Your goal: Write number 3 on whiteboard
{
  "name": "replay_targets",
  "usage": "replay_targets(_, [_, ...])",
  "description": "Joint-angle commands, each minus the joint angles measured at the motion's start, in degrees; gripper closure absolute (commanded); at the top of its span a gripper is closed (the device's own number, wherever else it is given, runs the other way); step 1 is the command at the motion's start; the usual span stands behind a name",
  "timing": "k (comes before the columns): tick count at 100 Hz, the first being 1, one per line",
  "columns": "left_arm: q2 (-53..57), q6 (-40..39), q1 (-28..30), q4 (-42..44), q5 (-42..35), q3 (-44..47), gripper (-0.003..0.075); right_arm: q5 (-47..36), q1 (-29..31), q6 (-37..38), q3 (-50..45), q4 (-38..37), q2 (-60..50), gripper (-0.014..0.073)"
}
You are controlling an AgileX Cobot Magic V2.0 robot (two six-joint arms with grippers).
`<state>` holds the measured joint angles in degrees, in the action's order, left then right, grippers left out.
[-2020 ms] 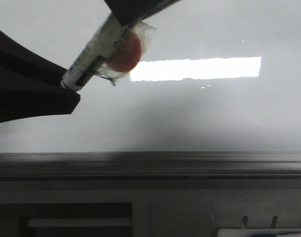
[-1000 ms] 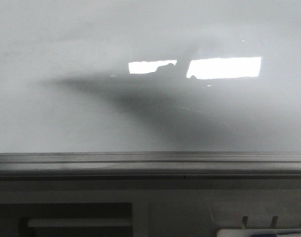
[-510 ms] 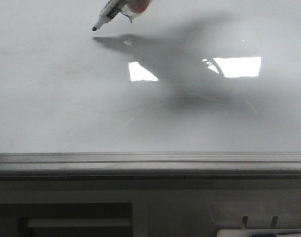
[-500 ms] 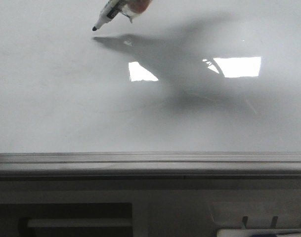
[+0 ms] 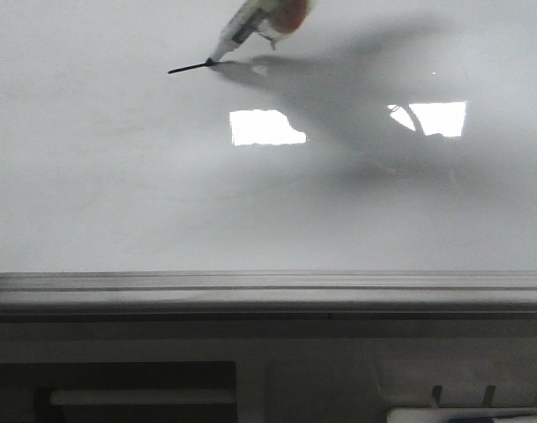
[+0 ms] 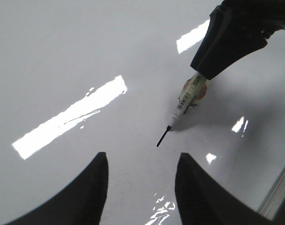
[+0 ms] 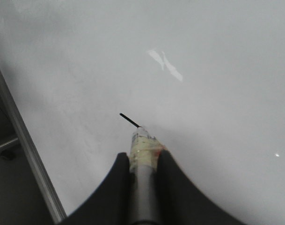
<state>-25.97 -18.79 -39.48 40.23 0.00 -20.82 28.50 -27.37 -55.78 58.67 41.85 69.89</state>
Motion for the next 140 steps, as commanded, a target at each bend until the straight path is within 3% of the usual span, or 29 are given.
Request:
replay_targets(1, [-0.14,-0.26,-0.11,-0.66,-3.14,-1.93,0.0423,0.84,1.77,0.49,1.67,-1.2,-2.21,0.0645])
replay_targets(15, [-0.14,-0.26,-0.11,-0.66,-3.14,-1.93,0.0423,3.57,1.48,1.66,0.48,-1.6,-1.12,0.0632])
replay_targets(47, [-0.14,-0.26,-0.11,-0.66,-3.14,-1.93,0.0423,-0.33,-2.82,1.66,0.1,-1.69,2.98,0.0632])
replay_targets(74, [-0.14,-0.26,-0.11,-0.66,-3.14,-1.93,0.0423,5.51,-2.56,11.69,-0.01,-14.17,-1.68,0.0632])
replay_targets(86, [-0.14,-0.26,-0.11,-0.66,-3.14,-1.93,0.0423,7.28,-3.03,12.2,-0.42,-14.15,-1.45,0.0632])
replay_targets(122, [-0.14,-0.26,-0.11,-0.66,-3.14,-1.93,0.0423,-0.58,-10.17,12.2,0.45,-14.15,4.49,0.0634])
replay_targets(140, [-0.14,-0.26,-0.11,-0.66,-3.14,-1.93,0.0424,2.16,-10.17,12.45,2.65,-14.15,3.63,0.0634])
